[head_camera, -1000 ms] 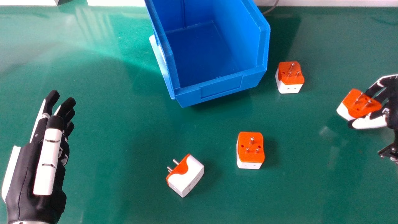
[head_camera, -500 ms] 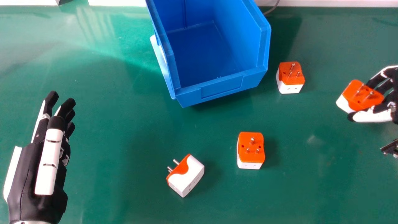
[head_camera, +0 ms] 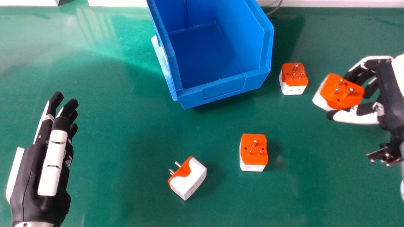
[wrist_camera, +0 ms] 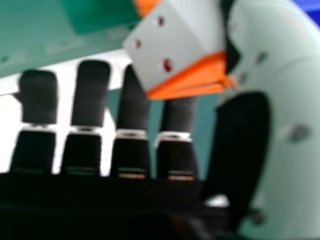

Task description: Pick all objects and put in blue box

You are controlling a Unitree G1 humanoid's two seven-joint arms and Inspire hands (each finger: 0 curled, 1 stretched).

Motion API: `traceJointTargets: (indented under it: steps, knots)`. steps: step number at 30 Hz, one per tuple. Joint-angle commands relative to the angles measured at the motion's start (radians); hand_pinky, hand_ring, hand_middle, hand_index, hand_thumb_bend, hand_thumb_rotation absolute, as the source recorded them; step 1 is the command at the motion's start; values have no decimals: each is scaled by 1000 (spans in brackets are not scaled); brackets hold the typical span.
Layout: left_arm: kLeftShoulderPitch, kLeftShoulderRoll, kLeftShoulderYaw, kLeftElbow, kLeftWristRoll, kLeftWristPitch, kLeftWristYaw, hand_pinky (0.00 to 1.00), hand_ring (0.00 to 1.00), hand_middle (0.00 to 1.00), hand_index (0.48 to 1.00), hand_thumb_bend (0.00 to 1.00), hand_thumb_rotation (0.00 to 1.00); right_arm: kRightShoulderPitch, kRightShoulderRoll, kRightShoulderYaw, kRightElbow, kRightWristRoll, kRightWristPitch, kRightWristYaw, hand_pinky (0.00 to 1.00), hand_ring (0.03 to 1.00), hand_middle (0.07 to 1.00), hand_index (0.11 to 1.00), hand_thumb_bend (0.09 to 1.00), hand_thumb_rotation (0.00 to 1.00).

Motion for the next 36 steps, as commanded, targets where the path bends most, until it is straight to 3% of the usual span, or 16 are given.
traceJointTargets:
  steps: [1, 6, 9, 15, 25, 36]
  knots:
    - [-1, 4, 6, -8, 0, -15, 0, 1000, 968, 935, 956, 552, 773, 3, -5, -2, -58, -39, -32, 6, 319, 450, 540, 486, 493, 0]
    - [0, 5, 7, -12, 6, -13, 5, 1000, 967, 935, 955, 551, 773, 14, 14, 7, -98, -45, -111, 8, 315, 443, 540, 493, 493, 0]
    - [-2, 8, 6, -10, 11, -20, 2, 1000, 967, 935, 956, 552, 773, 15, 25, 18, -122, -50, -142, 25, 312, 439, 540, 497, 492, 0]
    - [-7, 8, 8, -4, -1, -22, -9, 1000, 964, 934, 953, 550, 782, -2, 38, 41, -132, -59, -218, 35, 307, 429, 537, 501, 491, 0]
    - [-8, -1, 6, -5, 3, -15, 6, 1000, 964, 936, 954, 545, 782, -77, 69, 84, -86, -90, -316, 43, 289, 403, 501, 523, 489, 0]
    - [-9, -1, 6, 2, 7, -27, 4, 1000, 964, 936, 958, 548, 775, -268, 118, 151, 61, -102, -366, 54, 280, 395, 478, 542, 487, 0]
